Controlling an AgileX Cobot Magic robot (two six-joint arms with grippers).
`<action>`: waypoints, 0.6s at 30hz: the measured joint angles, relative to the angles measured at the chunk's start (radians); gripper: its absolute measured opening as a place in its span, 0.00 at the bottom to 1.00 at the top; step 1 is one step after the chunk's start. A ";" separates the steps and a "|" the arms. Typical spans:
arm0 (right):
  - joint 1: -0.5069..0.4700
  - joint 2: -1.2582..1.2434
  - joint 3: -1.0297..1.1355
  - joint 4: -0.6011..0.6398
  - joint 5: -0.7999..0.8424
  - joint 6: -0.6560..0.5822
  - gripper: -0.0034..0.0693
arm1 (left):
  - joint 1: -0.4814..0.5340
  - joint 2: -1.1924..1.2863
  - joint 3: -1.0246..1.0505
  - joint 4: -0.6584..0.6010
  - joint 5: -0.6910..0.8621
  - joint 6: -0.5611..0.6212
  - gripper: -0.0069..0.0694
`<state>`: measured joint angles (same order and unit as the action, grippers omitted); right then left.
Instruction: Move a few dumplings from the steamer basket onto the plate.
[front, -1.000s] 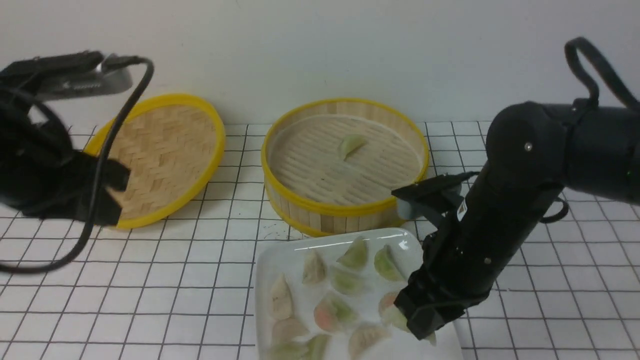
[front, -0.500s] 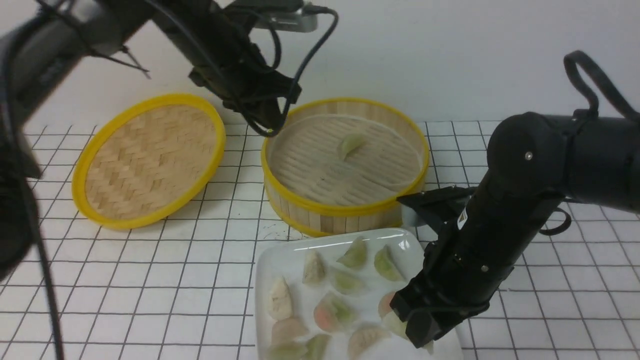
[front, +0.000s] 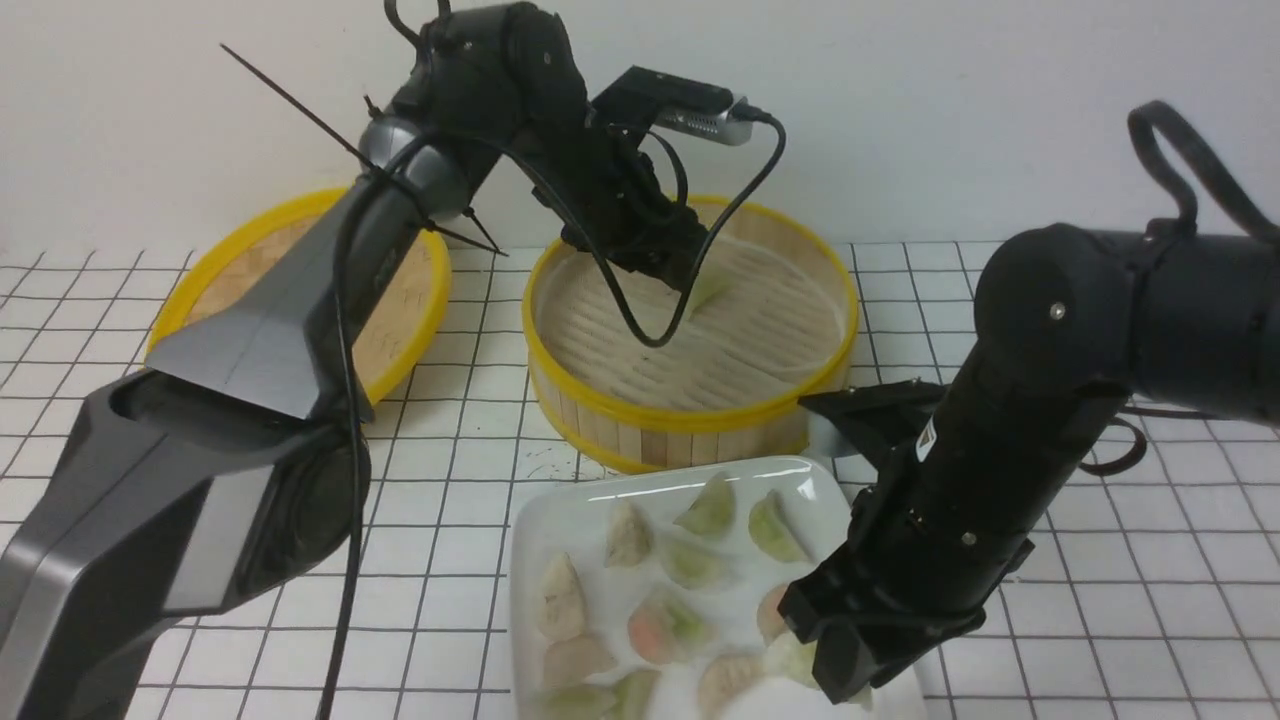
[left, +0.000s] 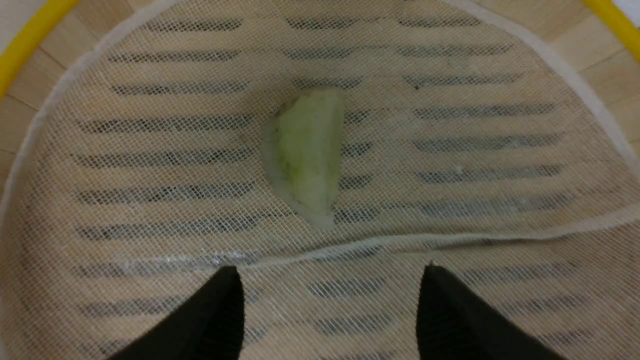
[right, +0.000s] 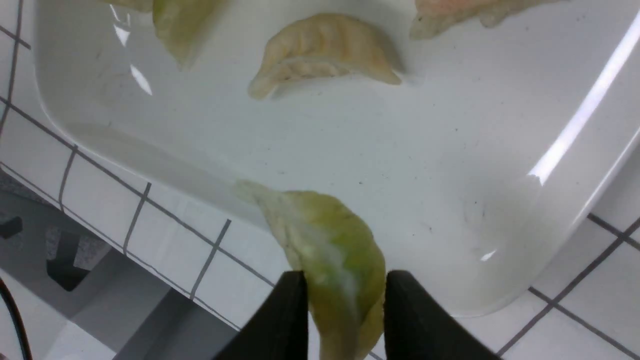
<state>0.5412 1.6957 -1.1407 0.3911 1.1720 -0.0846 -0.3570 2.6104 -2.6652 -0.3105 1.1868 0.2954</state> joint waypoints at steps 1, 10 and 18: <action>0.000 0.000 0.000 0.000 0.001 -0.001 0.35 | 0.000 0.013 0.000 0.000 -0.025 -0.001 0.66; 0.000 0.000 0.000 0.000 0.001 -0.007 0.49 | -0.001 0.044 -0.006 -0.015 -0.083 0.110 0.67; 0.000 0.000 0.000 0.000 0.001 -0.009 0.54 | 0.000 0.100 -0.007 -0.067 -0.112 0.274 0.67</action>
<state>0.5412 1.6957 -1.1407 0.3911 1.1731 -0.0932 -0.3573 2.7106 -2.6720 -0.3770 1.0744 0.5699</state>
